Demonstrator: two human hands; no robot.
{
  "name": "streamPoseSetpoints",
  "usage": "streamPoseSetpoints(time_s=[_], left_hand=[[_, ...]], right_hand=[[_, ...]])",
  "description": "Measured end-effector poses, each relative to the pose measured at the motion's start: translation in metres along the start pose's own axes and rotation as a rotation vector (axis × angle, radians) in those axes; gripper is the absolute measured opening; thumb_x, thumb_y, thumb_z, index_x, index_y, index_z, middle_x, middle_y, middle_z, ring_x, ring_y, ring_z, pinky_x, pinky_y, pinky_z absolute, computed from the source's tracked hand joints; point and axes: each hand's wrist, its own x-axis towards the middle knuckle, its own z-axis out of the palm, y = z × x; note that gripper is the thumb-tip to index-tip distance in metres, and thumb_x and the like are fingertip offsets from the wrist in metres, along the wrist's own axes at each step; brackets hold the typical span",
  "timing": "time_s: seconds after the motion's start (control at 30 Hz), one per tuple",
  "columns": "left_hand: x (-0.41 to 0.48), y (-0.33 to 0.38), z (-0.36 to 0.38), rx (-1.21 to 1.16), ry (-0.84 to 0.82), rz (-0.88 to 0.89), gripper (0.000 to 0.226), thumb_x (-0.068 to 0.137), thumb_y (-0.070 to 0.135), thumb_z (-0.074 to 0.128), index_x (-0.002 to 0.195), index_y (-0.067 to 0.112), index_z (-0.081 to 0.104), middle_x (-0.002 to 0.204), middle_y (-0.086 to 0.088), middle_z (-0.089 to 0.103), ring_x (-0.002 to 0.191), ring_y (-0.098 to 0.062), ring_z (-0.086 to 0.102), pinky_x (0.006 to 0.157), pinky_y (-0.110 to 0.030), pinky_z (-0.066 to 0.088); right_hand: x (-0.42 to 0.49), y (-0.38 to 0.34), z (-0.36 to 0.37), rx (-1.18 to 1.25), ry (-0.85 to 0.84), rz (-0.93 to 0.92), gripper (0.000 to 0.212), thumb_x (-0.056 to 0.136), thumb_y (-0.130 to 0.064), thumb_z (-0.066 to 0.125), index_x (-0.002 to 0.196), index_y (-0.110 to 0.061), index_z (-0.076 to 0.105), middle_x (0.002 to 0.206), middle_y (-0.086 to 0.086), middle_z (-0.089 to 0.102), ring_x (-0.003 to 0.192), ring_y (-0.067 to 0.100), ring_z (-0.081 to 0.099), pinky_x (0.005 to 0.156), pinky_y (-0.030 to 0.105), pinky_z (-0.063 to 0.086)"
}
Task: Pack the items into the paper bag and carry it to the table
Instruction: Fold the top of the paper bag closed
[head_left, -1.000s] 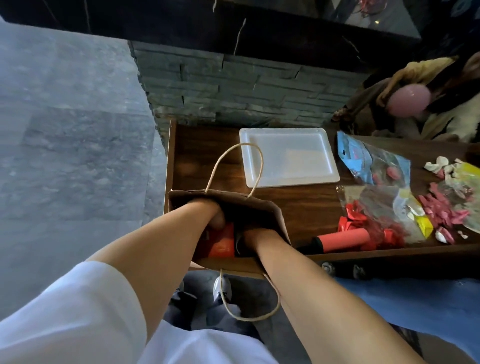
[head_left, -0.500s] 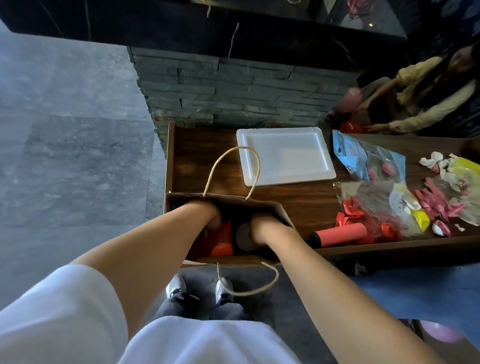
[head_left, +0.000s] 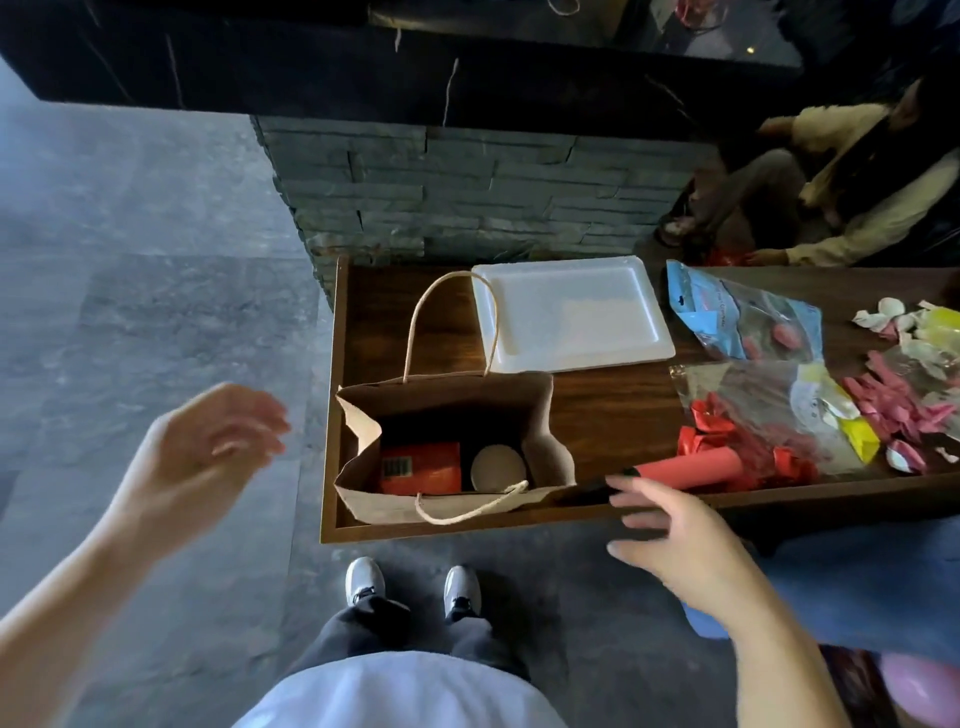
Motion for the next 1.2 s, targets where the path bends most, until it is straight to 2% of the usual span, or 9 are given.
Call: streamPoseSetpoints(time_s=[0.13,0.27,0.5,0.63,0.73,0.83,0.9,1.07,1.2], left_hand=[[-0.018,-0.020,0.024,0.028,-0.163,-0.150,0.053,0.066,-0.002,0.056,0.108,0.030,0.061,0.106,0.008,0.070,0.098,-0.008,0.066,0.074,-0.018,0.053],[-0.009,-0.029,0.055,0.162,-0.225,-0.170,0.056,0.069,-0.001,0.062,0.114,0.033,0.059,0.116,0.011,0.065,0.111,-0.008,0.059,0.092,-0.031,0.050],[0.004,-0.037,0.068,0.362,-0.178,-0.092,0.070,0.075,0.000,0.064,0.100,0.065,0.057,0.118,0.014,0.060,0.098,-0.014,0.064,0.079,-0.031,0.058],[0.004,-0.048,0.057,0.337,-0.066,0.062,0.025,0.076,0.010,0.077,0.087,0.033,0.073,0.145,0.013,0.043,0.130,-0.008,0.043,0.097,-0.030,0.045],[0.010,-0.054,0.063,0.154,-0.025,0.007,0.031,0.078,0.010,0.075,0.079,0.038,0.062,0.107,0.013,0.071,0.106,-0.010,0.064,0.083,-0.020,0.049],[0.013,-0.061,0.077,-0.196,0.125,-0.179,0.037,0.079,0.004,0.074,0.079,0.029,0.047,0.090,-0.015,0.072,0.082,-0.028,0.068,0.065,-0.037,0.049],[0.015,-0.068,0.086,-0.236,0.221,-0.247,0.033,0.080,0.011,0.074,0.089,0.029,0.048,0.088,-0.008,0.070,0.078,-0.032,0.068,0.061,-0.045,0.052],[0.019,-0.073,0.101,0.248,0.221,-0.216,0.058,0.077,0.018,0.075,0.119,0.044,0.044,0.109,0.002,0.050,0.084,-0.017,0.062,0.076,-0.039,0.056],[0.006,-0.079,0.111,0.624,0.015,0.056,0.019,0.087,0.028,0.064,0.099,0.041,0.070,0.137,-0.002,0.040,0.111,-0.024,0.049,0.095,-0.039,0.044]], right_hand=[[0.029,-0.006,0.023,0.014,0.056,-0.113,0.063,0.072,-0.016,0.080,0.094,-0.065,0.046,0.097,-0.040,0.053,0.088,-0.012,0.053,0.067,0.006,0.040],[0.056,-0.010,0.039,0.053,-0.020,-0.215,0.058,0.073,-0.016,0.079,0.103,-0.058,0.052,0.104,-0.041,0.051,0.094,-0.010,0.055,0.070,0.002,0.045],[0.074,-0.013,0.061,0.179,-0.111,-0.324,0.043,0.081,-0.007,0.072,0.099,-0.046,0.065,0.119,-0.013,0.065,0.114,0.010,0.061,0.098,0.035,0.050],[0.080,-0.008,0.055,0.065,-0.032,-0.475,0.017,0.080,-0.016,0.074,0.092,-0.027,0.076,0.149,-0.021,0.037,0.139,0.000,0.029,0.108,0.028,0.031],[0.082,-0.010,0.054,0.295,-0.047,-0.400,0.015,0.079,-0.015,0.074,0.090,-0.026,0.074,0.119,-0.014,0.068,0.121,0.005,0.055,0.097,0.029,0.048],[0.087,-0.013,0.065,0.396,0.125,-0.289,0.026,0.072,-0.022,0.080,0.084,-0.025,0.057,0.081,-0.003,0.069,0.080,0.004,0.068,0.067,0.017,0.054],[0.092,-0.013,0.074,0.399,0.225,-0.210,0.036,0.070,-0.032,0.082,0.091,-0.033,0.053,0.081,-0.005,0.066,0.075,0.004,0.067,0.059,0.012,0.050],[0.097,-0.009,0.097,0.095,0.385,-0.336,0.061,0.071,-0.024,0.082,0.126,-0.026,0.055,0.094,-0.003,0.063,0.082,0.009,0.059,0.072,0.013,0.049],[0.094,-0.002,0.108,-0.193,0.481,-0.445,0.038,0.073,-0.022,0.080,0.111,-0.023,0.071,0.108,0.002,0.057,0.093,0.015,0.054,0.083,0.036,0.052]])
